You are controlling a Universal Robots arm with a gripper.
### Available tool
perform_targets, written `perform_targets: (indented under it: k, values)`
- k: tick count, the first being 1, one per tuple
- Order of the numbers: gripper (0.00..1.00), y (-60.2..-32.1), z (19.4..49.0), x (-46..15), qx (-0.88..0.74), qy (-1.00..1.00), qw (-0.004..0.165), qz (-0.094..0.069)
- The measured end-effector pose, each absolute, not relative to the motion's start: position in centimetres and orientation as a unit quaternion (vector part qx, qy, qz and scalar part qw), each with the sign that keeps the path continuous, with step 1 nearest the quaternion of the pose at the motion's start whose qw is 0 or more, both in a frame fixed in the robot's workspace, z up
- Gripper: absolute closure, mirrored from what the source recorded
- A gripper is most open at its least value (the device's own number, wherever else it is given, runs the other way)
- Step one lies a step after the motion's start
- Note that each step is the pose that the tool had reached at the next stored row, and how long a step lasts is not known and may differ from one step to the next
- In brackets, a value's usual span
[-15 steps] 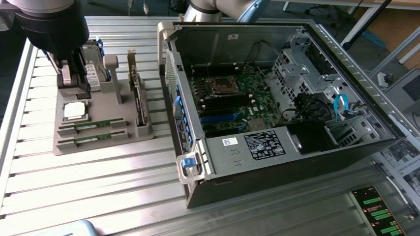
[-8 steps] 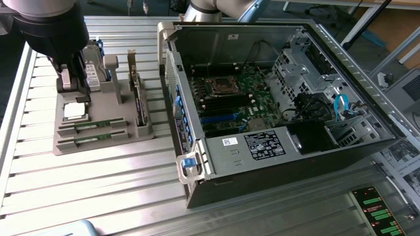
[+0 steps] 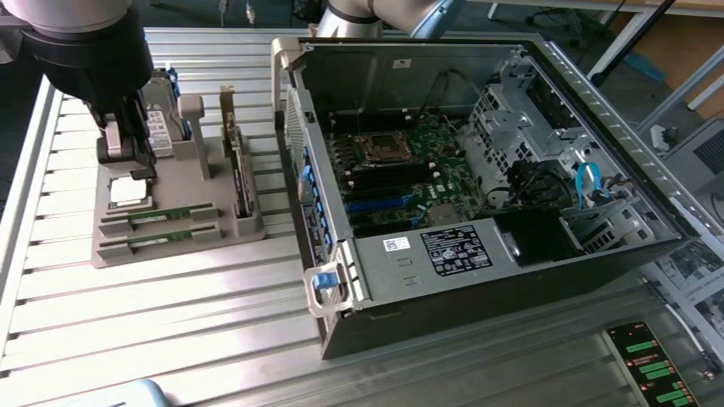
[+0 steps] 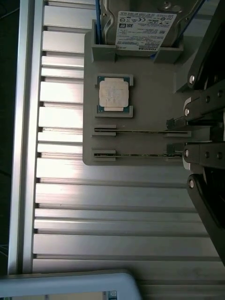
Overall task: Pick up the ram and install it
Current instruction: 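Pick up the ram and move it above insertion slot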
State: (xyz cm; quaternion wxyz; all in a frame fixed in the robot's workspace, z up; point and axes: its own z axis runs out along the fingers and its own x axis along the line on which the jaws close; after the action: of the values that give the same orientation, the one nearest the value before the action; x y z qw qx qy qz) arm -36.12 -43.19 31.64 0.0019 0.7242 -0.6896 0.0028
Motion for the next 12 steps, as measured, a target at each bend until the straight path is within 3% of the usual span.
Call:
perform_targets:
  k: [12]
  values:
    - [0.75,-43.3,29.9,-36.1,0.724,-0.69,0.002,0.003]
